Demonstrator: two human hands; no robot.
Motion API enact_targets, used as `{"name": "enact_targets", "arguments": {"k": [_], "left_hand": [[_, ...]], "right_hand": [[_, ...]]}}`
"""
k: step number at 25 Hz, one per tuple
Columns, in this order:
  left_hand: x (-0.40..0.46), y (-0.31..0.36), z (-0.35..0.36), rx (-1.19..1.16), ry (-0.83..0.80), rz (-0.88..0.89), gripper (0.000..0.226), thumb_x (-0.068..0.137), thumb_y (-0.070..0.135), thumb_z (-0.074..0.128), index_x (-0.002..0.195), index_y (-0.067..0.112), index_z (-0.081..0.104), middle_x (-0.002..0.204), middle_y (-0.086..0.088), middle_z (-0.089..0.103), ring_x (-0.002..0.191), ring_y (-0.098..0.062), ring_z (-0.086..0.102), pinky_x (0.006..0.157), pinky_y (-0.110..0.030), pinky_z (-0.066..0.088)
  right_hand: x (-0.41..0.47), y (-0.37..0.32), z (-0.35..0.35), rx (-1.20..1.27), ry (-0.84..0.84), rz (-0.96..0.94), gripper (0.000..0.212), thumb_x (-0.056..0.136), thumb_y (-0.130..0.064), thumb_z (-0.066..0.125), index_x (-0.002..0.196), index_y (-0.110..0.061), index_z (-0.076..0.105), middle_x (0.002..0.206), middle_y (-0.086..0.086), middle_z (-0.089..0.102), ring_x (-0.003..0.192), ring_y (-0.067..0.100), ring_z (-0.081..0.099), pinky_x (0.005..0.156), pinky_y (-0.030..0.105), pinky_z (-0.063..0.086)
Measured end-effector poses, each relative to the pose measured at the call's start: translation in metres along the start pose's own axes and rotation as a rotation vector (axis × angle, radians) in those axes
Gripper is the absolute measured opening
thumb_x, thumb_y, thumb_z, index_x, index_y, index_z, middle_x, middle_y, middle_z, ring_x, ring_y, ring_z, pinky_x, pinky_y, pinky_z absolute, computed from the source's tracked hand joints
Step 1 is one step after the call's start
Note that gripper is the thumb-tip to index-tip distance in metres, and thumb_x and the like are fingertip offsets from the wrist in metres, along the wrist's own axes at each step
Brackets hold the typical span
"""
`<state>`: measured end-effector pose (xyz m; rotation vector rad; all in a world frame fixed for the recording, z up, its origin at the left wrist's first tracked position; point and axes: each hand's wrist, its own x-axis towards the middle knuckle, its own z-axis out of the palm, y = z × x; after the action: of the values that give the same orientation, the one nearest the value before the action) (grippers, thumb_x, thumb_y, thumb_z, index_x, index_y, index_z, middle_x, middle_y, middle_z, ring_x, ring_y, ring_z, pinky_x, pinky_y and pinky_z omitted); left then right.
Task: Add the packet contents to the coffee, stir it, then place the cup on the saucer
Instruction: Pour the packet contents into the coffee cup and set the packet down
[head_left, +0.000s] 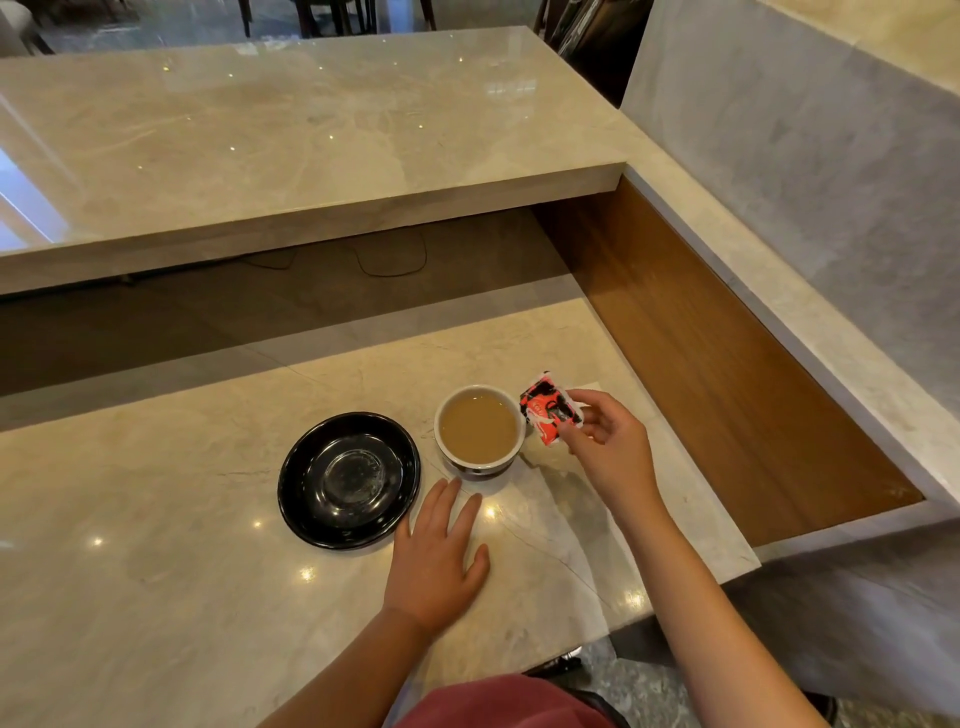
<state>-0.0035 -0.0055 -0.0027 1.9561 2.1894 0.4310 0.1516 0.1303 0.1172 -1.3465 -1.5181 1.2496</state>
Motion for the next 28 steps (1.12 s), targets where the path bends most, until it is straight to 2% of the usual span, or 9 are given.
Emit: {"name": "enact_targets", "arguments": {"k": [2, 7, 9, 11, 13, 16, 24, 26, 28], "left_hand": [[0.0, 0.0, 0.0, -0.002, 0.001, 0.001, 0.054, 0.082, 0.045, 0.044, 0.13, 0.021, 0.048, 0.14, -0.011, 0.045, 0.132, -0.024, 0.029, 0.093, -0.054, 0.036], [0.001, 0.0, 0.0, 0.008, -0.001, -0.001, 0.054, 0.082, 0.046, 0.044, 0.13, 0.021, 0.048, 0.141, -0.011, 0.045, 0.132, -0.023, 0.028, 0.093, -0.053, 0.036], [0.0, 0.0, 0.0, 0.007, 0.0, -0.003, 0.054, 0.083, 0.046, 0.044, 0.131, 0.021, 0.048, 0.141, -0.01, 0.044, 0.132, -0.023, 0.029, 0.094, -0.053, 0.036], [0.0, 0.0, 0.001, 0.007, -0.002, -0.004, 0.055, 0.083, 0.046, 0.044, 0.131, 0.021, 0.048, 0.142, -0.01, 0.044, 0.133, -0.023, 0.028, 0.094, -0.053, 0.036], [0.001, 0.0, 0.001, -0.001, -0.002, -0.003, 0.054, 0.083, 0.046, 0.044, 0.132, 0.022, 0.047, 0.142, -0.01, 0.043, 0.133, -0.023, 0.028, 0.094, -0.053, 0.036], [0.001, 0.0, 0.001, -0.011, -0.003, -0.003, 0.054, 0.083, 0.045, 0.044, 0.131, 0.022, 0.046, 0.142, -0.01, 0.044, 0.133, -0.023, 0.028, 0.093, -0.052, 0.036], [0.001, -0.001, 0.003, -0.012, -0.005, -0.004, 0.054, 0.084, 0.046, 0.044, 0.132, 0.022, 0.045, 0.143, -0.01, 0.042, 0.134, -0.024, 0.027, 0.094, -0.053, 0.035], [0.001, -0.001, 0.002, -0.015, -0.003, -0.006, 0.054, 0.084, 0.046, 0.044, 0.132, 0.022, 0.045, 0.143, -0.01, 0.042, 0.134, -0.024, 0.027, 0.094, -0.053, 0.036], [0.001, -0.001, 0.002, -0.016, -0.002, -0.004, 0.053, 0.083, 0.046, 0.044, 0.131, 0.022, 0.046, 0.142, -0.01, 0.043, 0.133, -0.023, 0.027, 0.094, -0.053, 0.036]], "right_hand": [[0.004, -0.003, 0.004, -0.147, -0.011, -0.105, 0.033, 0.08, 0.001, 0.062, 0.102, -0.023, 0.063, 0.092, -0.01, 0.065, 0.08, 0.012, 0.059, 0.068, 0.012, 0.048], [0.01, -0.008, 0.013, -0.431, -0.041, -0.357, 0.034, 0.083, 0.0, 0.059, 0.113, -0.015, 0.064, 0.101, 0.003, 0.067, 0.087, 0.01, 0.055, 0.068, 0.004, 0.04], [0.011, -0.01, 0.015, -0.521, -0.079, -0.466, 0.035, 0.084, 0.0, 0.057, 0.115, -0.013, 0.063, 0.099, 0.008, 0.066, 0.086, 0.014, 0.056, 0.07, 0.009, 0.04], [0.011, -0.012, 0.017, -0.579, -0.124, -0.556, 0.035, 0.084, 0.001, 0.055, 0.117, -0.012, 0.062, 0.096, 0.011, 0.065, 0.086, 0.022, 0.059, 0.073, 0.021, 0.045], [0.011, -0.012, 0.02, -0.632, -0.151, -0.612, 0.037, 0.084, 0.003, 0.055, 0.117, -0.011, 0.062, 0.093, 0.012, 0.065, 0.084, 0.026, 0.06, 0.072, 0.03, 0.049], [0.012, -0.013, 0.022, -0.662, -0.172, -0.665, 0.04, 0.082, 0.005, 0.056, 0.116, -0.013, 0.062, 0.088, 0.013, 0.064, 0.079, 0.028, 0.059, 0.065, 0.036, 0.052], [0.016, -0.008, 0.025, -0.655, -0.181, -0.659, 0.04, 0.082, 0.004, 0.056, 0.116, -0.014, 0.062, 0.09, 0.012, 0.064, 0.081, 0.027, 0.059, 0.066, 0.035, 0.051], [0.015, -0.003, 0.026, -0.604, -0.162, -0.583, 0.037, 0.084, 0.002, 0.055, 0.117, -0.013, 0.062, 0.095, 0.01, 0.065, 0.085, 0.023, 0.059, 0.07, 0.029, 0.05], [0.014, 0.002, 0.025, -0.464, -0.106, -0.404, 0.032, 0.085, -0.001, 0.056, 0.113, -0.014, 0.064, 0.099, 0.004, 0.066, 0.087, 0.016, 0.058, 0.072, 0.018, 0.046]]}}
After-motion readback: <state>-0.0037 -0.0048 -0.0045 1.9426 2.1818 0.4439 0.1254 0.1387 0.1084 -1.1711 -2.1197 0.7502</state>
